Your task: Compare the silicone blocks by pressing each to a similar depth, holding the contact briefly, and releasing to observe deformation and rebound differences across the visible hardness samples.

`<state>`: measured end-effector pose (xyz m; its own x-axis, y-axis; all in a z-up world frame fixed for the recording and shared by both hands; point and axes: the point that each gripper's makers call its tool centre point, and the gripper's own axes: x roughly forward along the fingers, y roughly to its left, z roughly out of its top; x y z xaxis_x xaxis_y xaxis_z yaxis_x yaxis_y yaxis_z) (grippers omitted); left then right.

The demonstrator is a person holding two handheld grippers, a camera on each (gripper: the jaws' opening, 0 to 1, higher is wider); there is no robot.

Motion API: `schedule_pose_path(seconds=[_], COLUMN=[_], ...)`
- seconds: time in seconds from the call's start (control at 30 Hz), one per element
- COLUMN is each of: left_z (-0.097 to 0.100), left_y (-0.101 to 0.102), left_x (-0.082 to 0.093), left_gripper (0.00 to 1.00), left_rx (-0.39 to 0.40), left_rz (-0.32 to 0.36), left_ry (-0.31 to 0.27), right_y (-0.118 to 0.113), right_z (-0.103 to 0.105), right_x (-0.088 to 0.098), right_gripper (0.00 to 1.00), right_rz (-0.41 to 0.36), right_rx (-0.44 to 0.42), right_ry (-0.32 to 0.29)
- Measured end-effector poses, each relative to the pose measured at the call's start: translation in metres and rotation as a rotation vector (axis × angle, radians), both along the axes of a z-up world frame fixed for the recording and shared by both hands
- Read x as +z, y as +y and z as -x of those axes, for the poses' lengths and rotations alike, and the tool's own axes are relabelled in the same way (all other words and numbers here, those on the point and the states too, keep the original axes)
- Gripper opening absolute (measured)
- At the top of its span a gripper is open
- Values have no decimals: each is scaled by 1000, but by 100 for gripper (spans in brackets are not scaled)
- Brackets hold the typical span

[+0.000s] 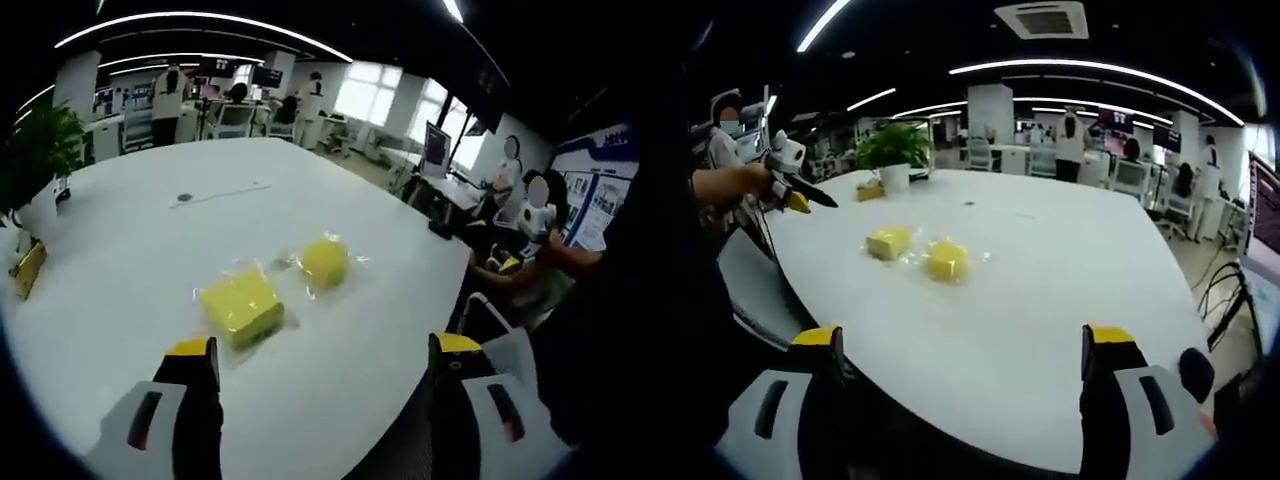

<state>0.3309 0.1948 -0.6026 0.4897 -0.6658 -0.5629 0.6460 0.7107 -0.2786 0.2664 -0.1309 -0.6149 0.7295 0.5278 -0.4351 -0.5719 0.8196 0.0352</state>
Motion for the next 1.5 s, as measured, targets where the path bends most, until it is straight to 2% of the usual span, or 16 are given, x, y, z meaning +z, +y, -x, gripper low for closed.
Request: schedule_pose_path(seconds=[0.07, 0.13, 0.27, 0.37, 0.47, 0.6, 0.73, 0.87, 1.0, 1.07, 1.1, 1.3, 1.5], left_z=[-7, -14, -27, -40, -46, -63, -86, -96, -113, -122, -125, -145, -152], left_y=[-6, -12, -28, -37, -50, -62, -75, -89, -95, -98, -100, -100, -102], left_x=[0, -5, -3, -4, -8, -13, -22, -34, -42, -48, -54, -79, -100], left_gripper=[77, 78, 75, 71, 70, 65, 59, 60, 57, 58, 58, 56, 55], left_rx=[-6, -22, -28, 6, 5, 20, 53, 66, 88, 116, 137, 191, 199], left_rz=[-16, -18, 46, 95, 155, 183, 184, 218, 214, 231, 244, 182, 134], left_ry=[-4, 25, 78, 127, 210, 230, 214, 289, 279, 306, 347, 336, 360], right_y=[-3, -6, -10, -15, -21, -24, -33, -43, -50, -52, -52, -49, -45], right_z=[2, 3, 6, 8, 6, 8, 11, 14, 14, 13, 13, 10, 5], right_x=[-4, -5, -7, -11, -8, -8, -7, -5, -4, -4, -4, -3, -4], right_gripper=[90, 90, 89, 88, 91, 88, 90, 90, 89, 88, 88, 87, 85], right_rz=[10, 13, 7, 23, 24, 4, 11, -5, -42, -50, -51, -21, 9], right_rx=[-7, -14, -29, -39, -76, -91, -125, -163, -203, -216, -218, -207, -184], right_ry=[21, 23, 36, 48, 25, 46, 45, 47, 58, 62, 66, 71, 84])
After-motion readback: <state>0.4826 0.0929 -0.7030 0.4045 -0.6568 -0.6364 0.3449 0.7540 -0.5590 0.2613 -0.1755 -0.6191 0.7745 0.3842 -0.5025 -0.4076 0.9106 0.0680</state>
